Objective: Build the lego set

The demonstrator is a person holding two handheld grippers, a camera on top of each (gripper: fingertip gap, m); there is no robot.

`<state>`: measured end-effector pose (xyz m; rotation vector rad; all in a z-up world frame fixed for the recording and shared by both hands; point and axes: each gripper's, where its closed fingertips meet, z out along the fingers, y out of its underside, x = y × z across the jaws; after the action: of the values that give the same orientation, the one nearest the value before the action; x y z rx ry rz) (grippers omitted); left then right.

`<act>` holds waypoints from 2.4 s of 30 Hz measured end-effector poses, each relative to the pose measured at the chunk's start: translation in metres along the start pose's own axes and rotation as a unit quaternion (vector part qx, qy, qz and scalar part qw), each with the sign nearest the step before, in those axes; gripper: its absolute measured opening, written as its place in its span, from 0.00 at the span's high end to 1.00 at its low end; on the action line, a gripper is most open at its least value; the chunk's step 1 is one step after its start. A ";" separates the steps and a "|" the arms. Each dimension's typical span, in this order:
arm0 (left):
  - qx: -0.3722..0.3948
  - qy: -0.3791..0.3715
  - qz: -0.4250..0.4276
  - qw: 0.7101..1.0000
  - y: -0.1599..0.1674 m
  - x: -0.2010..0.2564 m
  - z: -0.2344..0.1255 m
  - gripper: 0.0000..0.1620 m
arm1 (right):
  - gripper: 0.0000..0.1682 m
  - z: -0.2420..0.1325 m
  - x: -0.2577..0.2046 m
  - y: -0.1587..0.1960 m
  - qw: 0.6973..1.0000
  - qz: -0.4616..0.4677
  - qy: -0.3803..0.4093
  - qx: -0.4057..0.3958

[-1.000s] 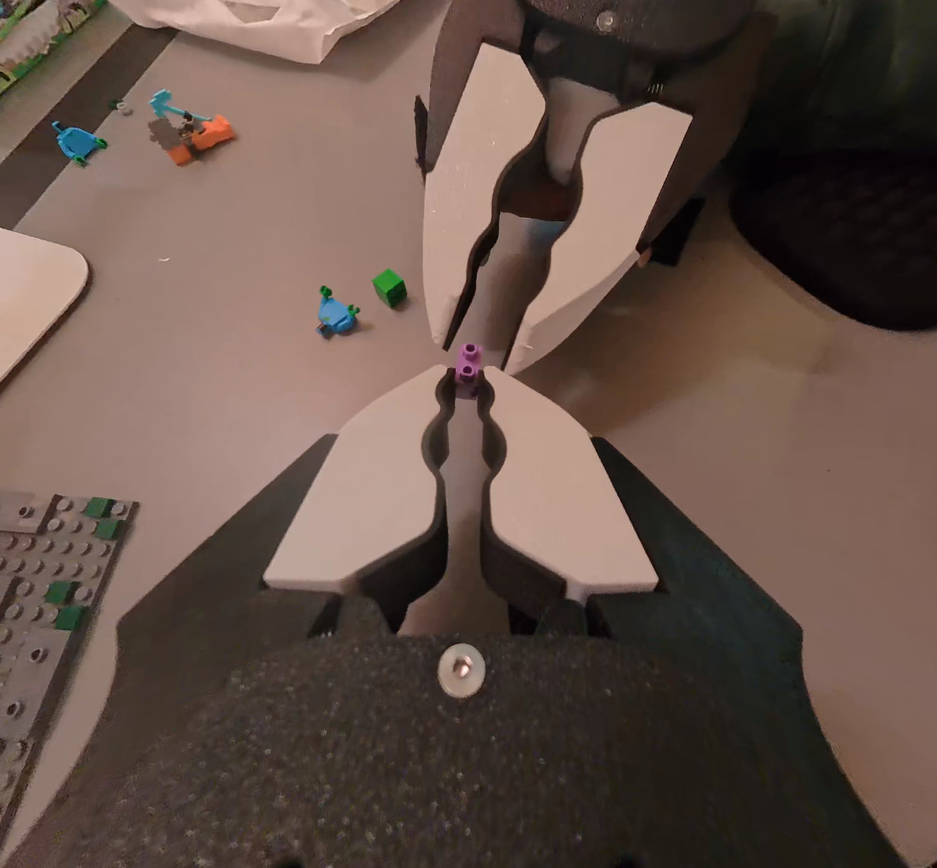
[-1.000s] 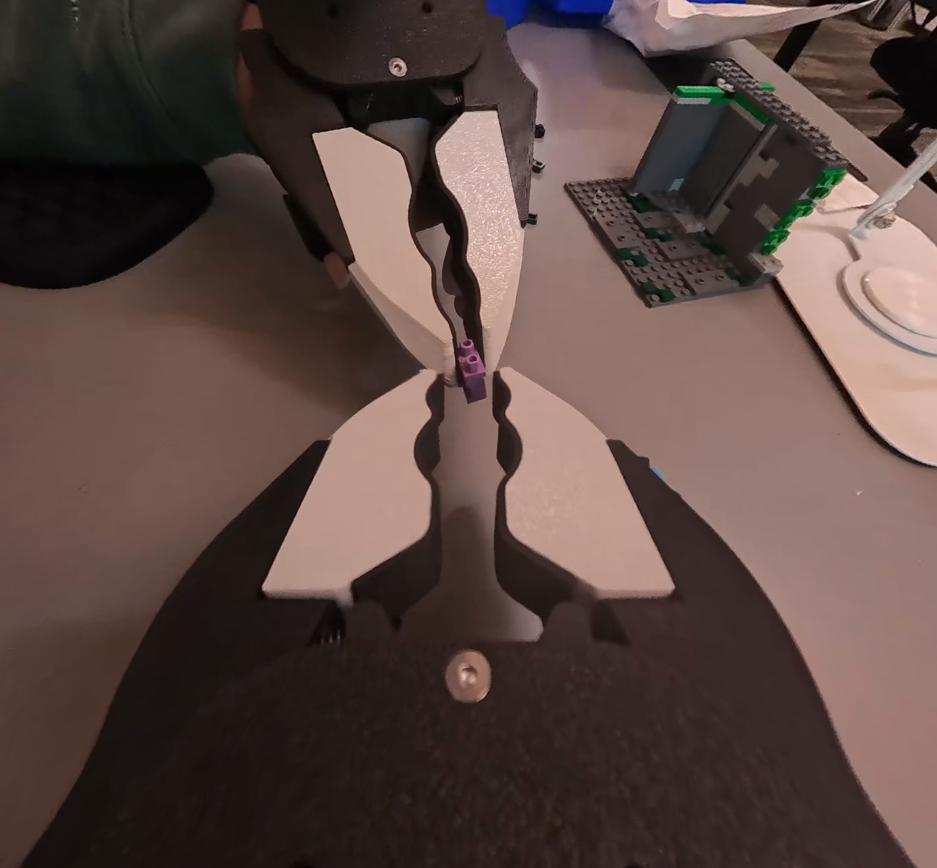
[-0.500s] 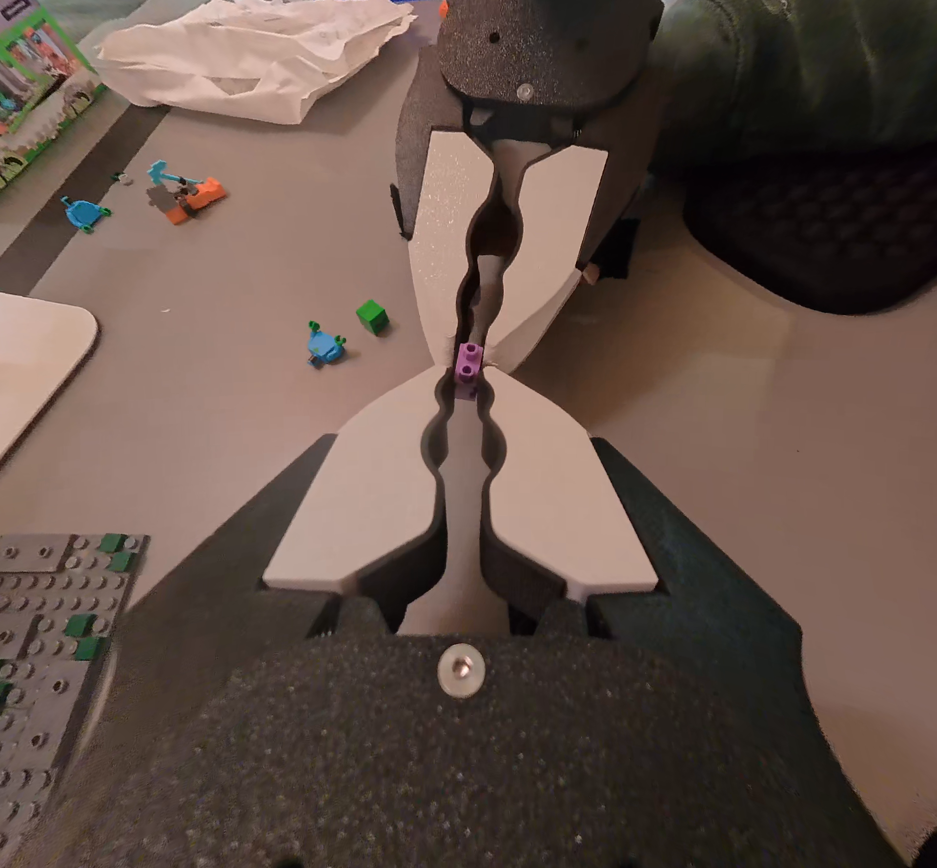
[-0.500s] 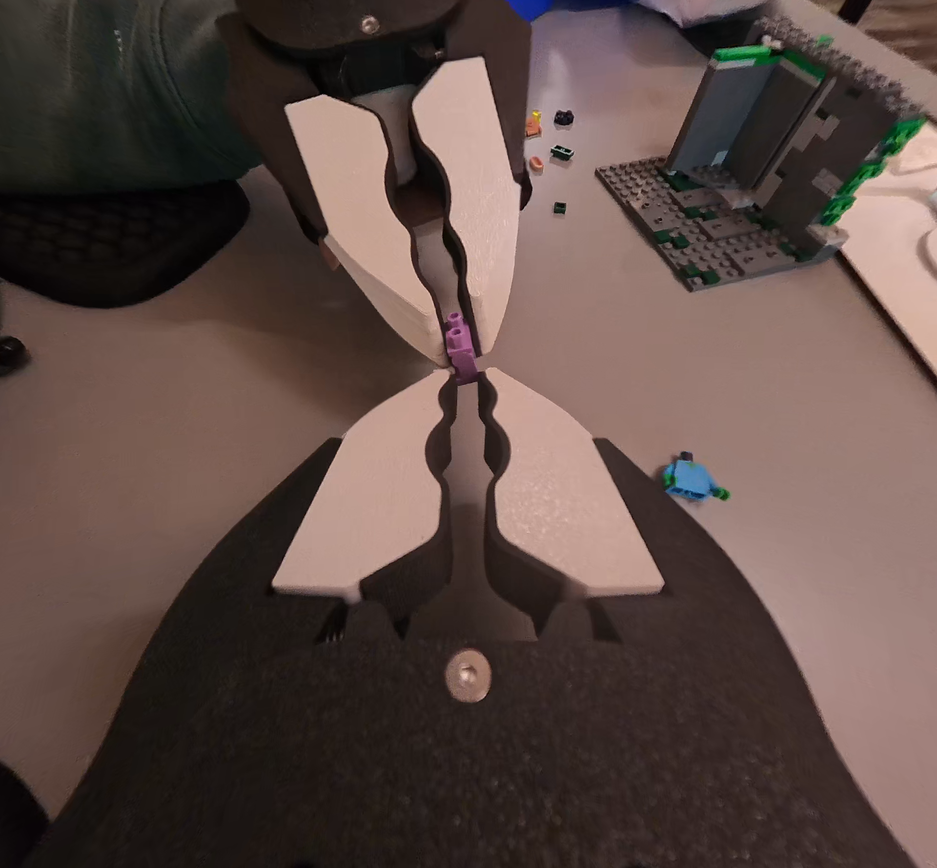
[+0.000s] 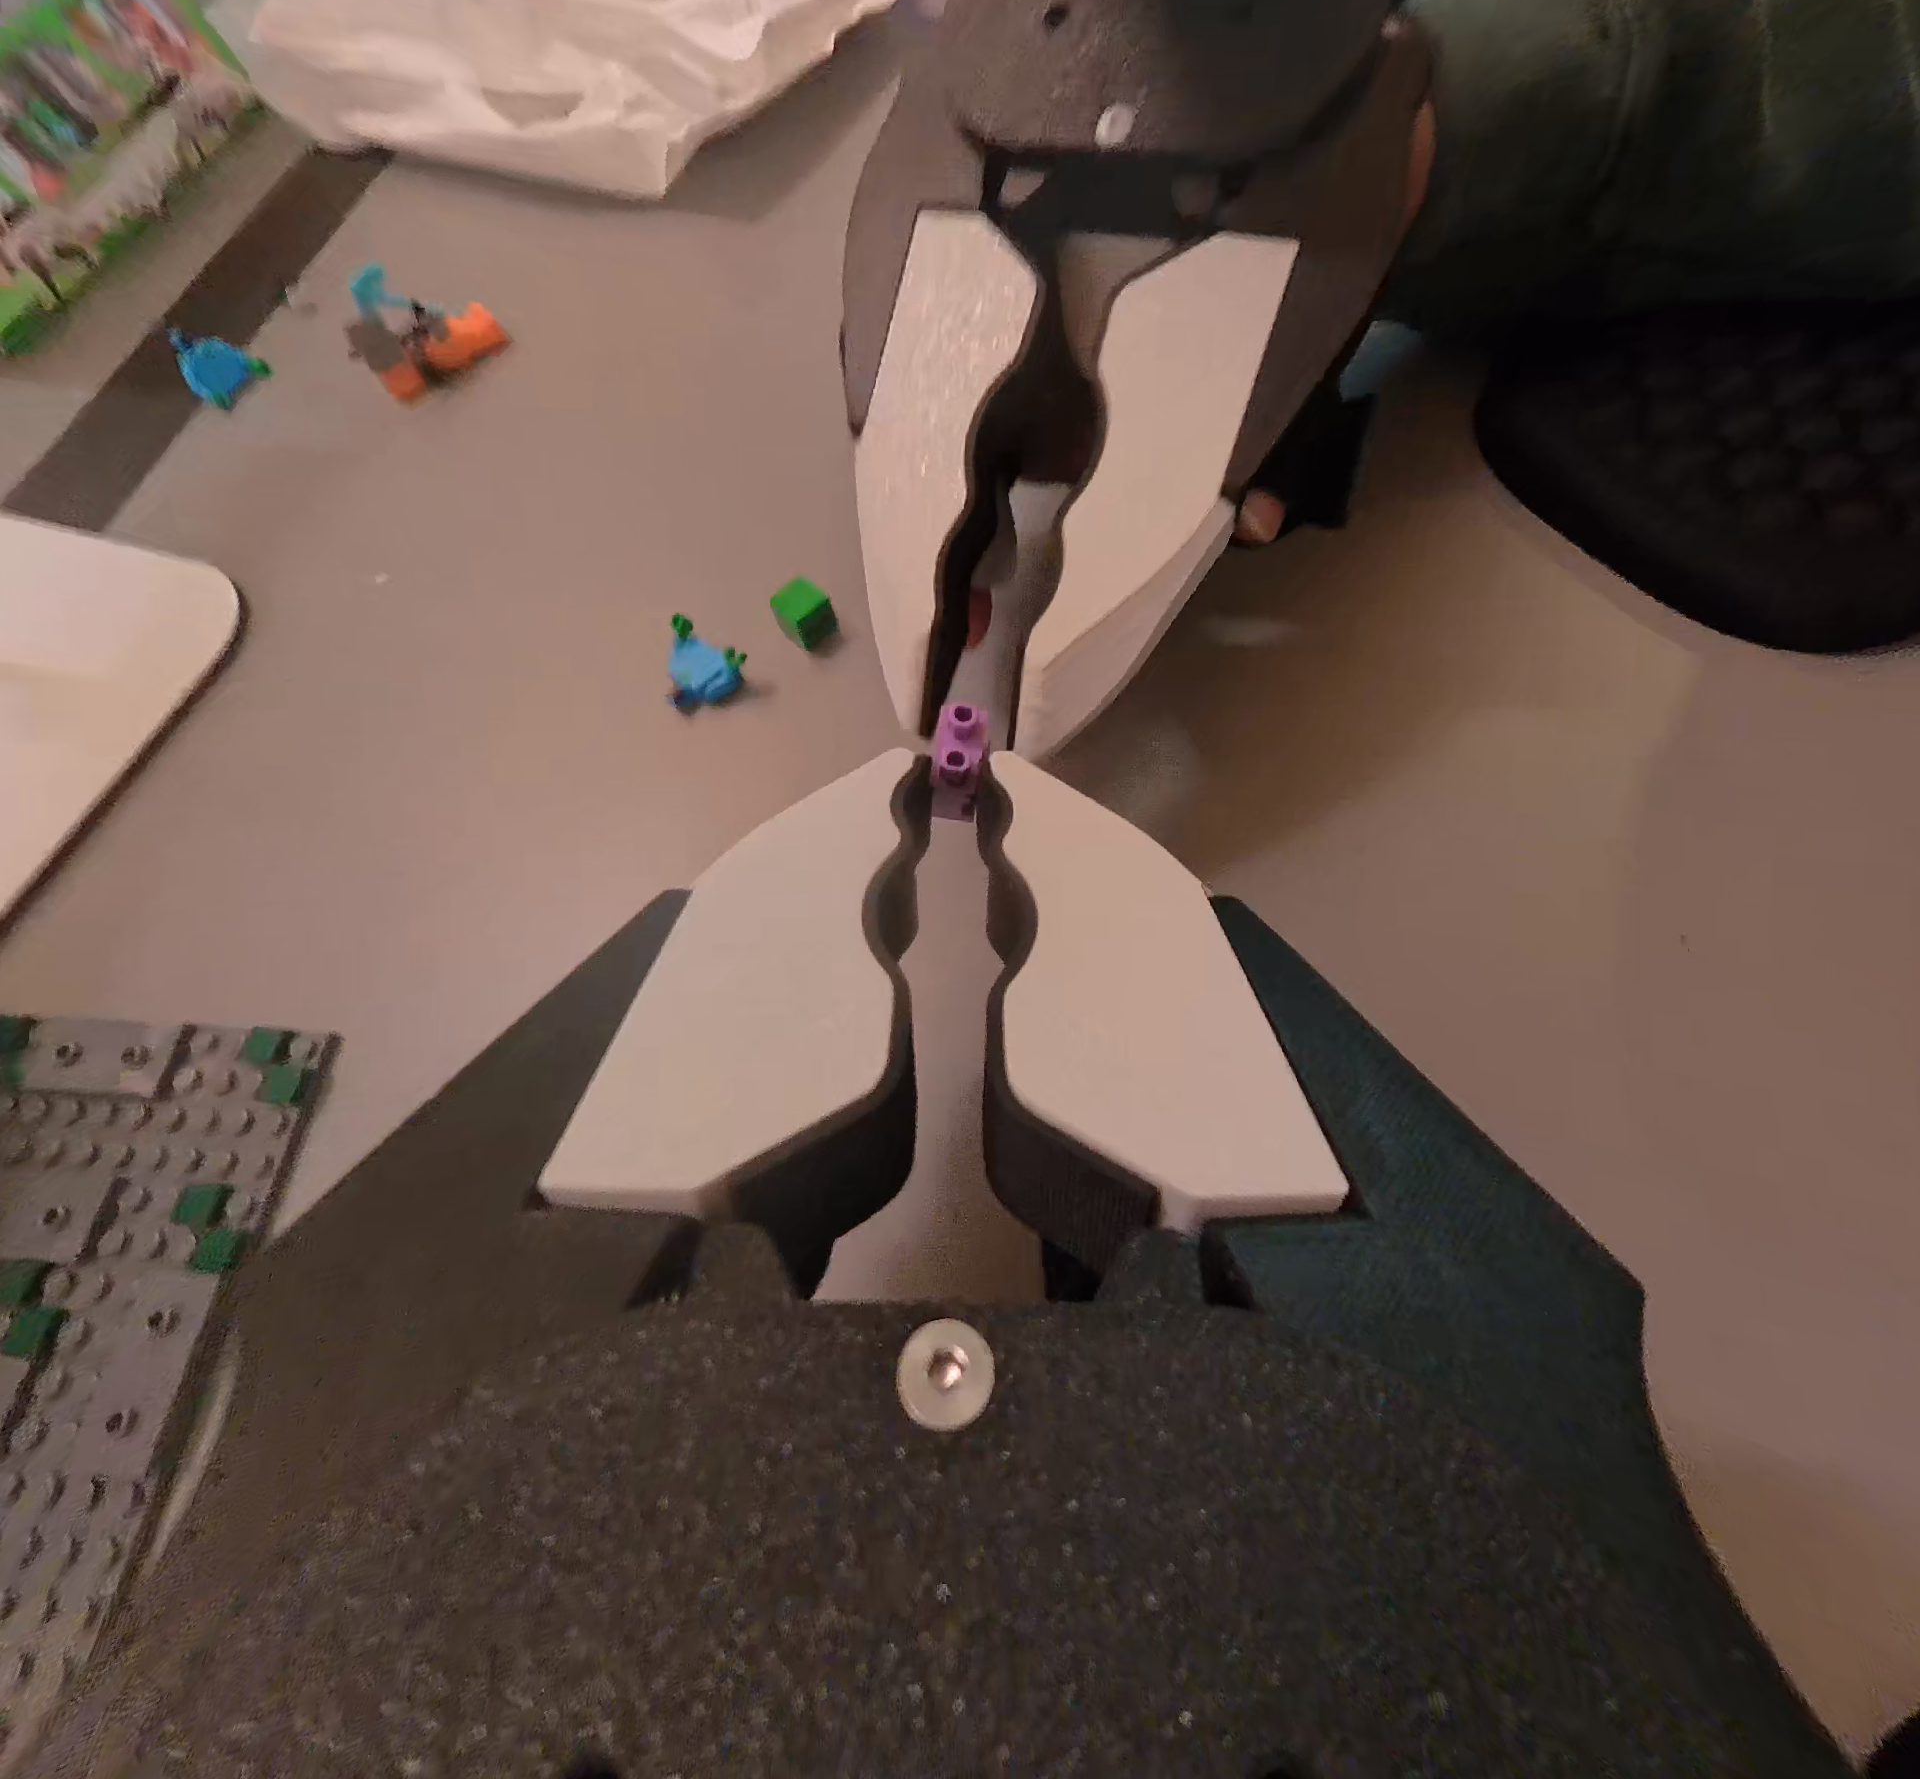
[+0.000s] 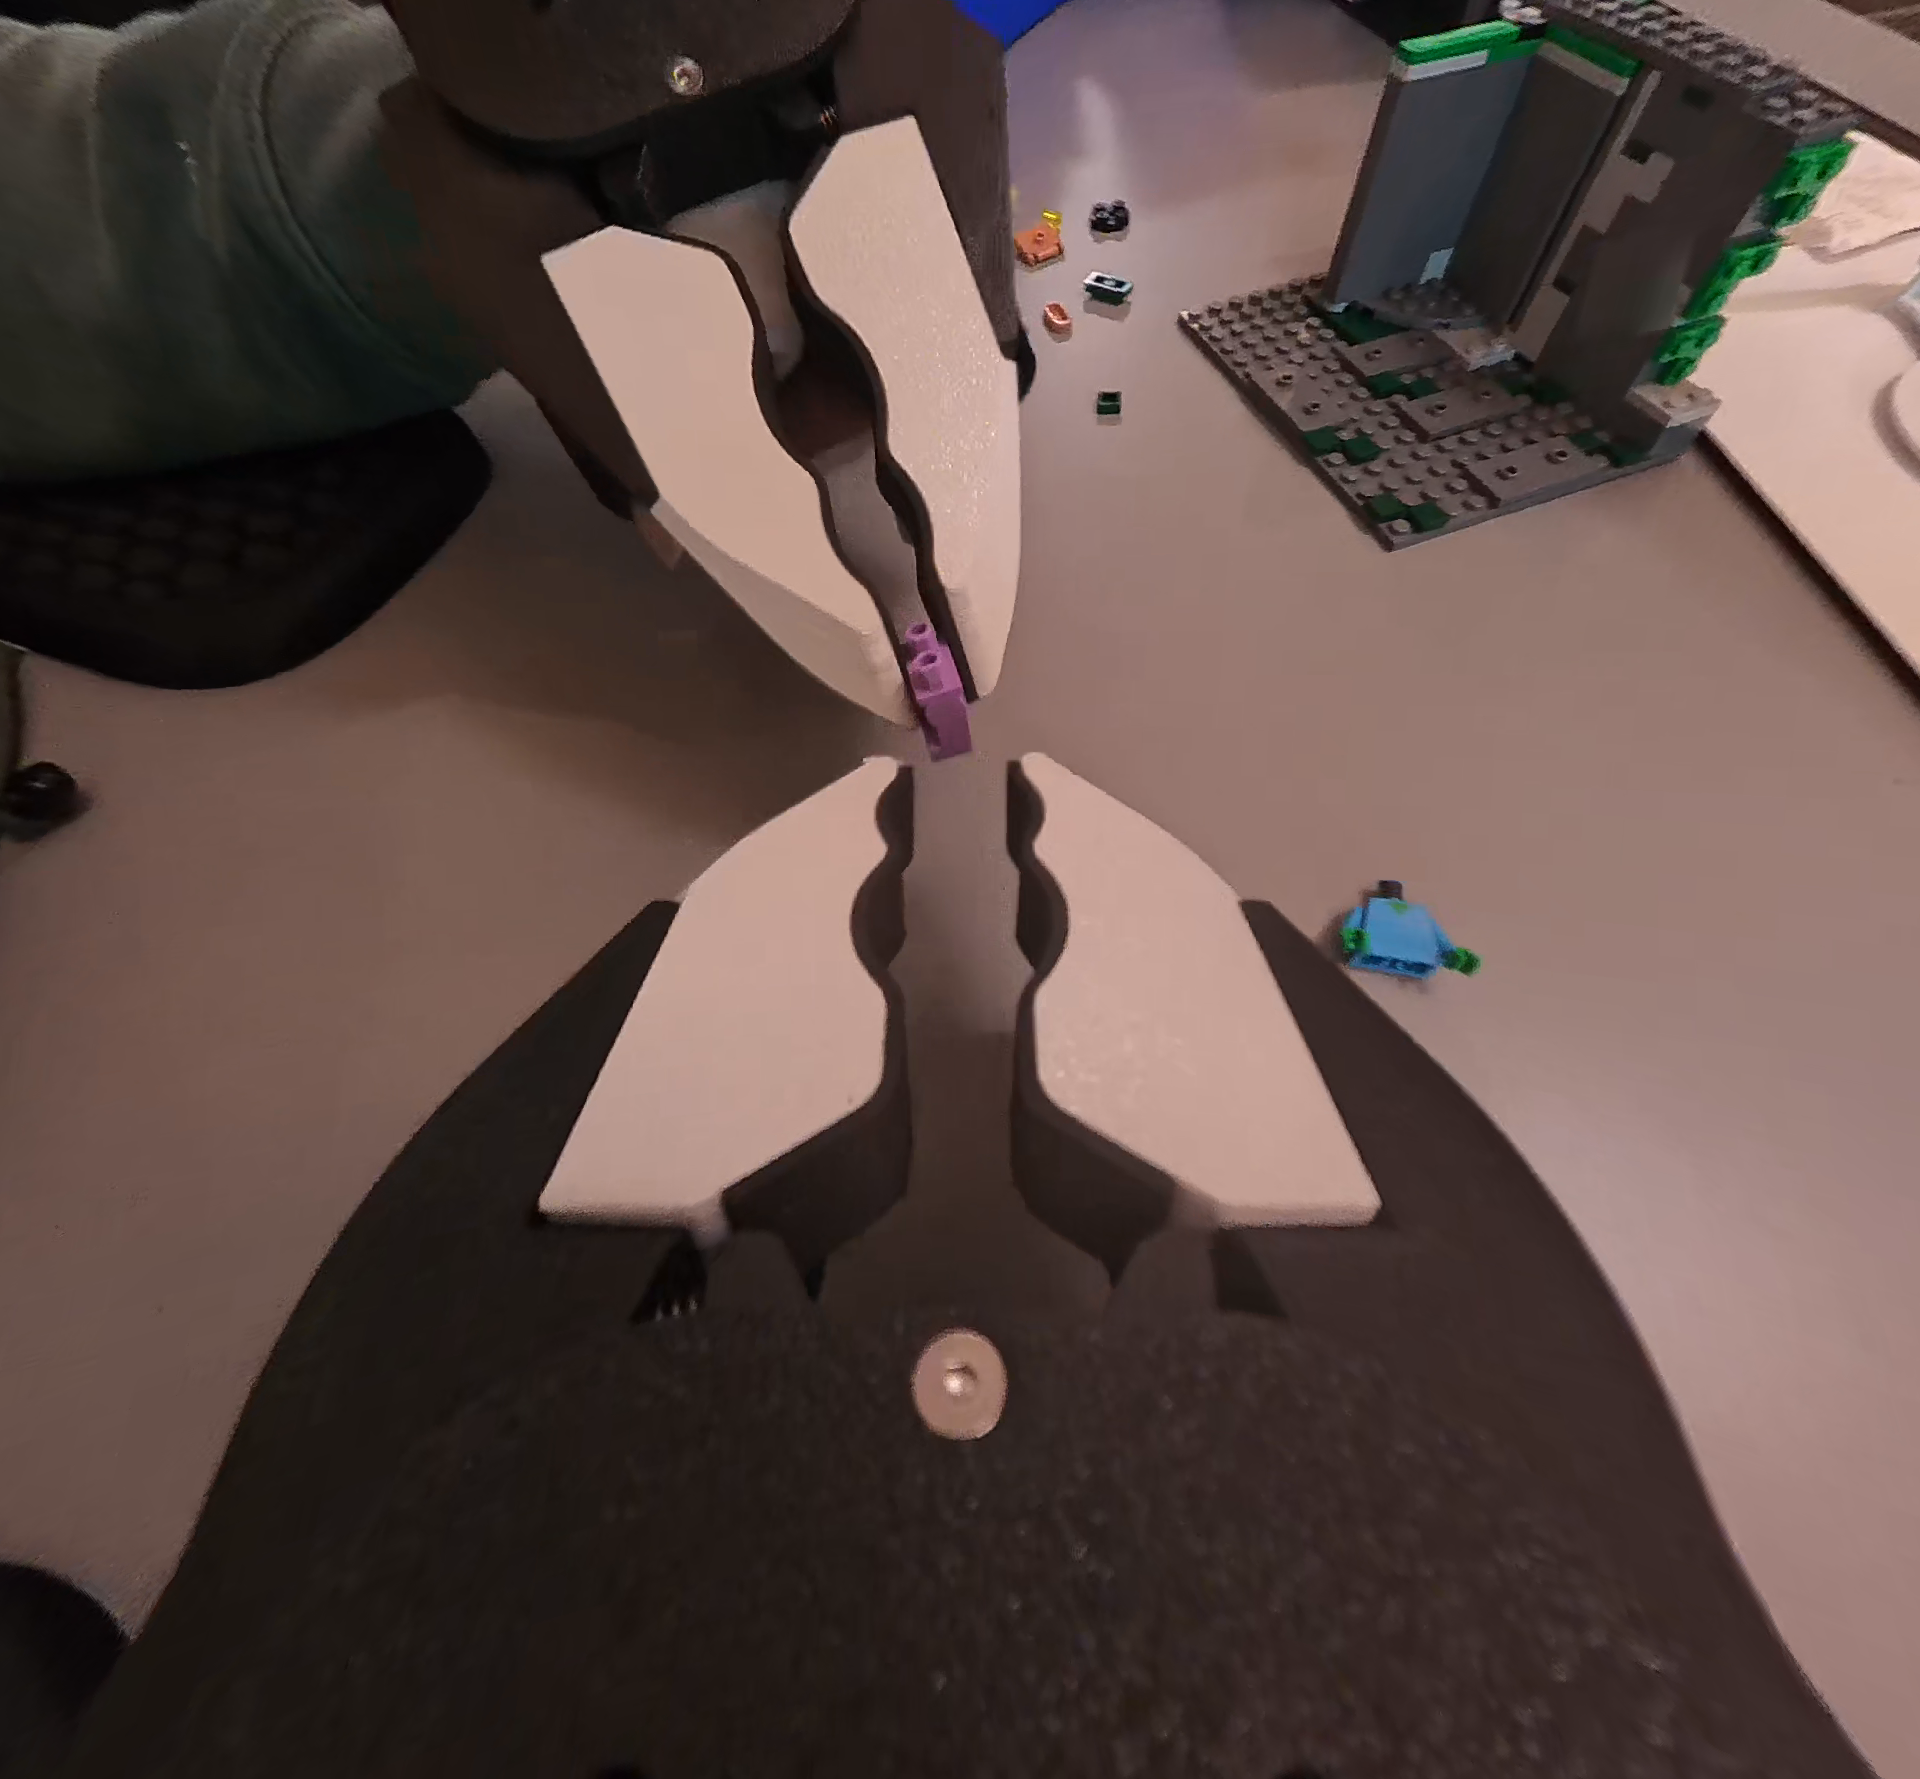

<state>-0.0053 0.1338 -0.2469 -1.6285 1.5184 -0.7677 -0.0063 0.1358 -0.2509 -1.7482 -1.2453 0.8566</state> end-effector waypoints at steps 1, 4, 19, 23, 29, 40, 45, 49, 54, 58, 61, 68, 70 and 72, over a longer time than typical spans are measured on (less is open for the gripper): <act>-0.012 -0.005 -0.011 1.000 0.005 -0.004 -0.001 0.95 | 0.89 -0.002 0.003 0.001 1.000 -0.002 0.008 -0.001; -0.049 -0.009 -0.051 0.997 0.022 -0.012 -0.001 0.95 | 0.89 -0.009 0.015 0.000 0.999 0.005 0.034 0.005; -0.084 0.003 -0.068 0.994 0.047 -0.016 -0.001 0.79 | 0.88 -0.038 0.081 0.030 0.979 0.061 0.188 -0.045; -0.045 0.009 -0.079 0.996 0.032 -0.017 -0.008 0.79 | 0.88 -0.035 0.082 0.033 0.978 0.069 0.190 -0.056; -0.017 -0.021 -0.089 0.996 0.023 -0.028 -0.007 0.86 | 0.87 -0.026 0.102 0.028 0.973 0.093 0.182 -0.107; -0.015 -0.038 -0.104 0.994 0.027 -0.034 -0.003 0.88 | 0.89 0.000 0.093 0.041 0.955 0.081 0.147 -0.246; -0.006 -0.045 -0.110 0.993 0.026 -0.037 -0.004 0.88 | 0.92 0.005 0.091 0.033 0.964 0.060 0.149 -0.213; 0.046 -0.049 -0.125 0.990 0.014 -0.043 -0.010 0.86 | 0.92 0.008 0.068 -0.004 0.990 -0.006 0.104 -0.096; 0.202 0.015 -0.159 0.966 -0.030 -0.037 -0.037 0.86 | 0.92 -0.006 0.022 -0.060 0.993 -0.077 0.024 0.090; 0.269 0.070 -0.161 0.947 -0.052 -0.024 -0.053 0.87 | 0.92 -0.013 0.002 -0.076 0.986 -0.100 -0.015 0.135; 0.283 0.098 -0.153 0.942 -0.060 -0.012 -0.054 0.87 | 0.92 -0.009 -0.005 -0.074 0.983 -0.122 -0.017 0.132; 0.258 0.074 -0.131 0.954 -0.057 -0.013 -0.050 0.94 | 0.92 -0.005 -0.009 -0.072 0.981 -0.142 -0.015 0.132; 0.255 0.066 -0.123 0.957 -0.055 -0.014 -0.051 0.94 | 0.92 -0.005 -0.008 -0.073 0.980 -0.142 -0.011 0.136; 0.254 0.067 -0.119 0.958 -0.055 -0.013 -0.051 0.92 | 0.92 -0.007 -0.008 -0.074 0.980 -0.139 -0.011 0.141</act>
<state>-0.0208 0.1400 -0.1723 -1.3947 1.0942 -1.3028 -0.0331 0.1410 -0.1812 -1.3078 -1.2772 0.8413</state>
